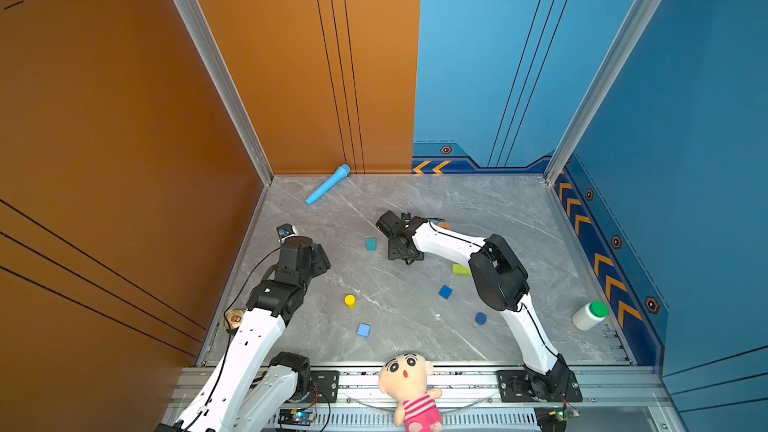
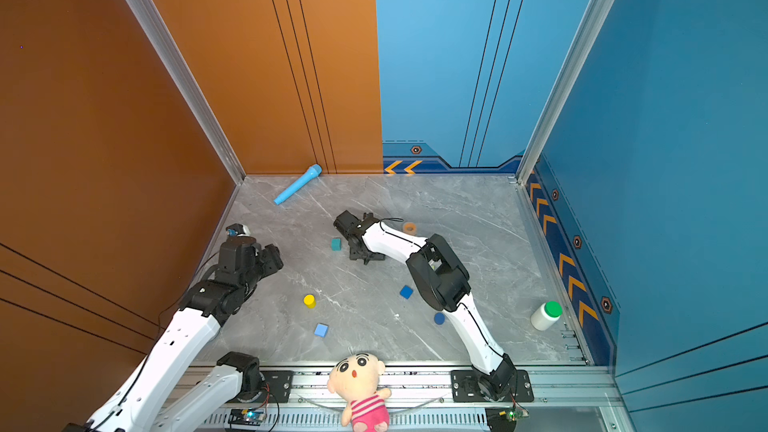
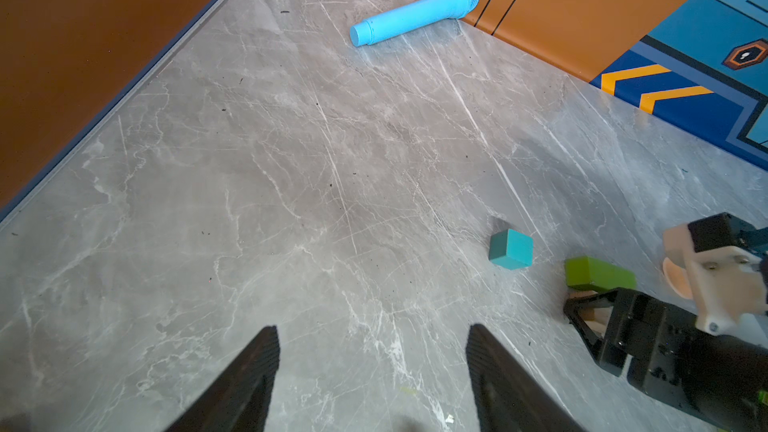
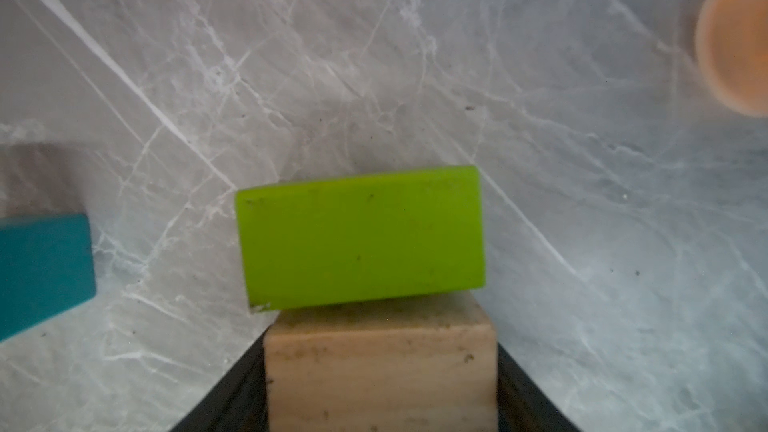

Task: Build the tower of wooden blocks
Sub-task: 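Lower the tan block beside the green block with the right gripper, then open the right gripper and raise it off the tan block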

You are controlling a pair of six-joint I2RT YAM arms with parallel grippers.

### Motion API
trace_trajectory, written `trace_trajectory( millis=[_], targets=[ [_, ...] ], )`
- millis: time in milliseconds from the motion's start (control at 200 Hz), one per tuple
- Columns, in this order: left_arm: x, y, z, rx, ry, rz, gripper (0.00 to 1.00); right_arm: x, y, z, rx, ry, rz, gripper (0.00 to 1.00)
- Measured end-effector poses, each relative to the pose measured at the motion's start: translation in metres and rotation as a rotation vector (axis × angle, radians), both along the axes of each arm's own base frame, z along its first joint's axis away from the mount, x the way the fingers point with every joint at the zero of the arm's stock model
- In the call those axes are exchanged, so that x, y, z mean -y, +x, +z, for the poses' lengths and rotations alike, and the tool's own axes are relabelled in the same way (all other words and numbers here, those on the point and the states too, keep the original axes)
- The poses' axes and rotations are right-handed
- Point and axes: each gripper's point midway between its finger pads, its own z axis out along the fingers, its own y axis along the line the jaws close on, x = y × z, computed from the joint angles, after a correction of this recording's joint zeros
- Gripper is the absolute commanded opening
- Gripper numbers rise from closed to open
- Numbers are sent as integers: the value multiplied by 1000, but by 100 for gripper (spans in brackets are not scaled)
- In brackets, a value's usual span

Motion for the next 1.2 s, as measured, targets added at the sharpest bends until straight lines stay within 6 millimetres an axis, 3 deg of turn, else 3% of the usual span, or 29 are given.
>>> trace_trajectory(
  millis=[295,521,661,696,1201],
  targets=[
    [0,0,-2,-4,1,0,73,-3,2,-1,2,3,5,70],
    [0,0,-2,-3,1,0,73,-2,1,-1,-3,-2,5,78],
    [0,0,-2,-3,1,0,73,-2,1,-1,-3,-3,5,91],
    [0,0,-2,-3,1,0,73,-2,1,-1,-3,-3,5,100],
    [0,-1,-1,-3,1,0,73,-3,-8,7,-3,-9,38,100]
  ],
)
